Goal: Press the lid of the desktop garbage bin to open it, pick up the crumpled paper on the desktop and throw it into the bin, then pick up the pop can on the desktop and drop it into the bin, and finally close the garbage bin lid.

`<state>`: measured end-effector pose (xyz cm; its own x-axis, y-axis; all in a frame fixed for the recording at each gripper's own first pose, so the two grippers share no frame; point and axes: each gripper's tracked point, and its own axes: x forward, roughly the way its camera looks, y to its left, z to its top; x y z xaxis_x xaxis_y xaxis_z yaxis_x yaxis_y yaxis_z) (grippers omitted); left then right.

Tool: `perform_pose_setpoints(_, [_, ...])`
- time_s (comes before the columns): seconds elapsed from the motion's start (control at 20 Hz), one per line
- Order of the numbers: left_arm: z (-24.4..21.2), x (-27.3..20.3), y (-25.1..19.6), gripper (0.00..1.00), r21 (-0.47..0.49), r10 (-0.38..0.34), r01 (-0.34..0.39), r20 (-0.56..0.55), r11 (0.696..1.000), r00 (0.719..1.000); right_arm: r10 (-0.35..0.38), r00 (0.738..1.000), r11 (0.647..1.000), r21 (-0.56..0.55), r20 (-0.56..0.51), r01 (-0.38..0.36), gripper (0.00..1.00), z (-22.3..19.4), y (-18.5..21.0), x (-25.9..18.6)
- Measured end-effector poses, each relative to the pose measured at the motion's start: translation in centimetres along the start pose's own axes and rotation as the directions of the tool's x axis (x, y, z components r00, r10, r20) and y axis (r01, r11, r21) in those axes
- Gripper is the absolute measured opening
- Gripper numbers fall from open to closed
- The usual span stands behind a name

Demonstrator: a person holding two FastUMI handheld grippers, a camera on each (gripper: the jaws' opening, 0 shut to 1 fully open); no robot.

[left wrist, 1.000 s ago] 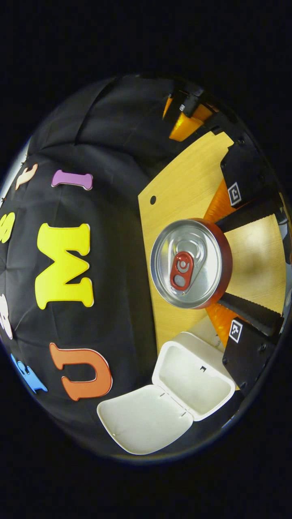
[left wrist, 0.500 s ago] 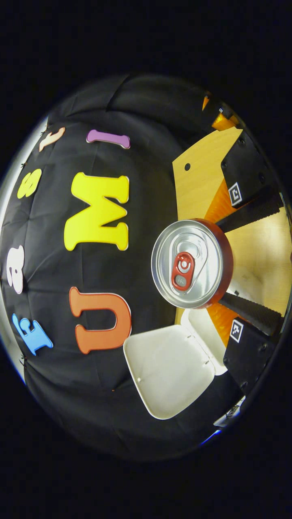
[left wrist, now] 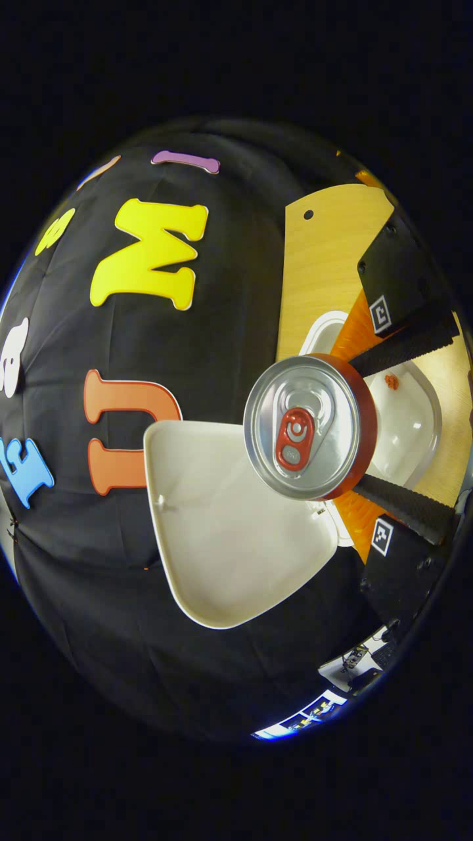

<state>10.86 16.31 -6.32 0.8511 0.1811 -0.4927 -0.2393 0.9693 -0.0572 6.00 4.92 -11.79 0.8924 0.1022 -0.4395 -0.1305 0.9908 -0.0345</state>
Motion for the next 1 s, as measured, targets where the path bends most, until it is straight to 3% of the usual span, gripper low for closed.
perform_pose_setpoints(0.2, [-1.1,1.6,0.3,0.87,-0.023,0.005,-0.006,-0.030,1.000,1.000,0.017,1.000,0.999,-0.027,-0.018,-0.017,0.96,-0.6,0.9,0.4])
perform_pose_setpoints(0.25, [-1.1,1.7,0.2,0.94,-0.021,0.007,-0.008,-0.031,1.000,0.999,0.020,1.000,0.999,-0.031,-0.023,-0.021,0.96,-0.7,1.0,0.5])
perform_pose_setpoints(0.3, [-1.1,1.8,0.2,0.94,-0.015,0.013,-0.014,-0.026,1.000,1.000,0.023,0.999,0.999,-0.035,-0.030,-0.024,0.96,-0.9,1.1,0.6])
perform_pose_setpoints(0.35, [-0.9,1.9,0.1,0.87,-0.013,0.019,-0.019,-0.018,1.000,1.000,0.026,0.999,0.999,-0.038,-0.035,-0.027,0.96,-1.1,1.1,0.6])
perform_pose_setpoints(0.55, [0.6,0.8,-0.7,0.91,0.015,0.036,-0.036,0.033,0.999,0.999,0.043,0.998,0.998,-0.038,-0.049,-0.045,0.96,-1.7,1.1,0.9])
perform_pose_setpoints(0.7, [3.4,-0.6,-0.8,0.92,0.047,0.043,-0.048,0.115,0.998,0.992,0.054,0.997,0.998,-0.028,-0.050,-0.055,0.96,-1.7,0.9,1.2])
perform_pose_setpoints(1.0, [12.3,-3.7,-0.9,0.92,0.019,0.052,-0.060,0.291,0.998,0.955,0.078,0.995,0.997,0.004,-0.057,-0.078,0.96,-1.6,0.5,1.9])
